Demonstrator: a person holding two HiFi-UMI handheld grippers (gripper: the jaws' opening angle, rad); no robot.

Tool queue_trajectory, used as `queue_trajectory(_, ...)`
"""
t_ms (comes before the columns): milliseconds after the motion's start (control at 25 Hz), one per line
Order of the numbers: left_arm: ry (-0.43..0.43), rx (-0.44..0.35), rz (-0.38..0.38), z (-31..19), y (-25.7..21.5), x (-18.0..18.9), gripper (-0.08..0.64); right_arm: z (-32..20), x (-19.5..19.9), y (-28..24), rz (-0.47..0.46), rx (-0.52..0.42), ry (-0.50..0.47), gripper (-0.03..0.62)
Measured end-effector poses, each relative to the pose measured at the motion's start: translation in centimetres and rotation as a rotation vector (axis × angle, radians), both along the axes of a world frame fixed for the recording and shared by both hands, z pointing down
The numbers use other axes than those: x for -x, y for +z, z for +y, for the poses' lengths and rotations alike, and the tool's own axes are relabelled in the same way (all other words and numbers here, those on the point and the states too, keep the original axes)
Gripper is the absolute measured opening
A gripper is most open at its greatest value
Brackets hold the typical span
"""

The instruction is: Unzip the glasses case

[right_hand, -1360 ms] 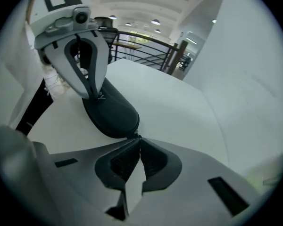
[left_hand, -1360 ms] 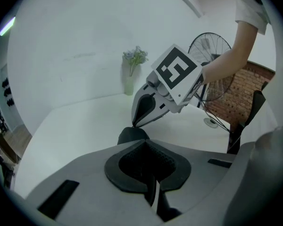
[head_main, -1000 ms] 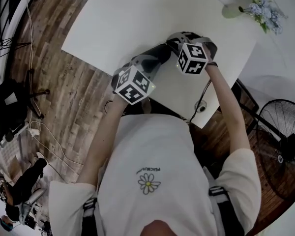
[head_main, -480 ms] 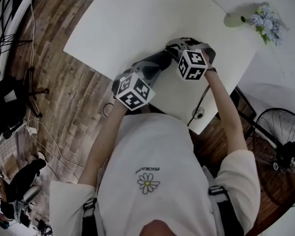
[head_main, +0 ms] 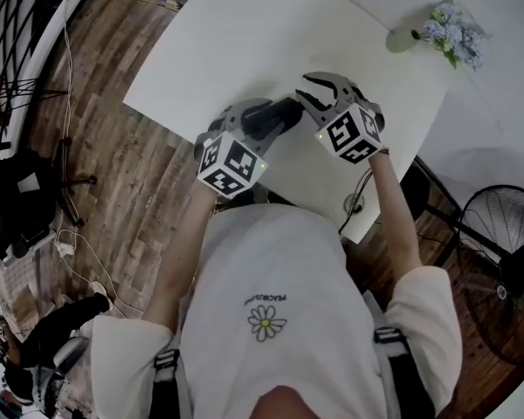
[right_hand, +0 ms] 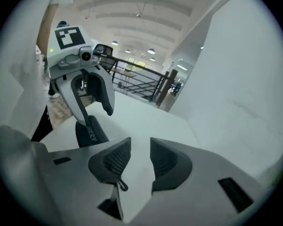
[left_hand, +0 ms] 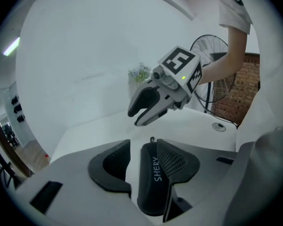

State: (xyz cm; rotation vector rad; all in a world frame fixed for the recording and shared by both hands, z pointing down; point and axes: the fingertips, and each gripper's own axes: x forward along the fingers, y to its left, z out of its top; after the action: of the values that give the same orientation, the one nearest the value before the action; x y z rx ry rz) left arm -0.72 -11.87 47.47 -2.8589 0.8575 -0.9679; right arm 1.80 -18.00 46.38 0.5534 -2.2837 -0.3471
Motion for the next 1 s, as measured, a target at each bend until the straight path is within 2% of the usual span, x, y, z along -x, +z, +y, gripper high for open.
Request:
queue_trajectory(200, -0.008, -0.046, -0.037, 0.7, -0.7, 3.1, 0.231, 0.9, -1.3, -4.7, -0.31, -0.079, 0.247, 0.114)
queue_trajectory(320, 0.016, -0.047, -0.071, 2.2, 0.7, 3.7, 0.279, 1.9, -2.6, -5.3, -0.411, -0.076, 0.367, 0.114)
queue_trajectory(400, 0.039, -0.026, -0.107, 3.4, 2.3, 3.7, 0.281, 2.6, -3.2, -5.3, -0.455, -0.066, 0.425, 0.114)
queue_trajectory(520, 0.062, -0.004, -0.148, 4.6, 4.6, 3.4, 0.281, 3.8, -3.8, -4.8, -0.482, -0.048, 0.479, 0.114)
queue_trajectory(680, 0.051, 0.0, -0.164, 4.8, 6.0, 3.4, 0.281, 4.9, -4.4, -3.6, -0.481, -0.031, 0.526, 0.114)
queue_trajectory(800, 0.036, -0.02, -0.181, 4.1, 6.0, 3.5, 0.281, 5.6, -4.4, -3.0, -0.462, -0.017, 0.536, 0.114)
queue_trajectory(920, 0.061, -0.037, -0.231, 3.9, 6.9, 3.4, 0.281, 6.3, -4.6, -2.2, -0.457, 0.012, 0.542, 0.114)
queue_trajectory(1000, 0.06, -0.04, -0.231, 4.0, 7.1, 3.3, 0.281, 6.6, -4.8, -2.0, -0.455, 0.021, 0.547, 0.114)
